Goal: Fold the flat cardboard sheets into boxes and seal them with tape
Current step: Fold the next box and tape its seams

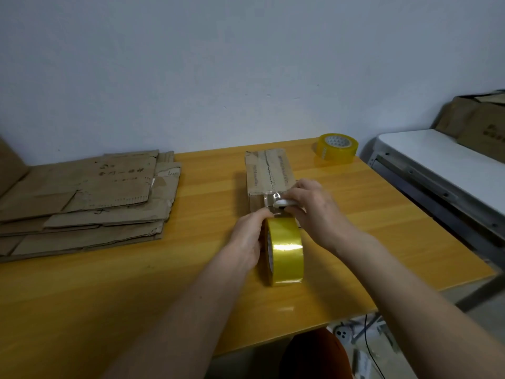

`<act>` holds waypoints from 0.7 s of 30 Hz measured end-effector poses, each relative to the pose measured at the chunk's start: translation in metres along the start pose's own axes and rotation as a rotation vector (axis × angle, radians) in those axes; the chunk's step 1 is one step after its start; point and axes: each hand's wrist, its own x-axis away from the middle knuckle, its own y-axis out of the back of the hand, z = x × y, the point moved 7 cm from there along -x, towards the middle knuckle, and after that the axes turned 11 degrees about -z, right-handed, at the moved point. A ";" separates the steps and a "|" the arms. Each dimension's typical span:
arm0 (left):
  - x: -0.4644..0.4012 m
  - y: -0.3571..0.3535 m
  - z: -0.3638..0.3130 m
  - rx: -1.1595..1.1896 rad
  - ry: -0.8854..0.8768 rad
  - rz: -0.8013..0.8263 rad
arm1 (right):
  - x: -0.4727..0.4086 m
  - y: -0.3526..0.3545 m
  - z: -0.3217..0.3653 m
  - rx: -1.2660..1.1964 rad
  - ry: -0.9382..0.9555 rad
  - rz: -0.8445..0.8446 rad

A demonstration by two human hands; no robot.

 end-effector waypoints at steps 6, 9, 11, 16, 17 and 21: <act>-0.006 0.002 -0.003 -0.012 -0.040 -0.019 | -0.001 -0.005 0.014 0.171 0.168 0.018; -0.007 0.005 -0.004 -0.024 -0.048 -0.017 | 0.003 0.004 -0.001 0.241 0.137 -0.003; -0.008 0.007 -0.004 -0.035 -0.044 -0.014 | 0.009 0.012 -0.020 0.266 0.059 0.000; -0.010 0.005 -0.005 -0.044 -0.030 0.019 | 0.011 0.025 -0.022 0.035 -0.025 -0.084; -0.010 0.005 -0.005 -0.045 -0.033 0.023 | 0.008 0.022 -0.016 0.011 -0.003 -0.085; -0.012 0.006 -0.004 -0.052 -0.039 0.030 | -0.004 0.007 0.005 0.002 0.080 -0.059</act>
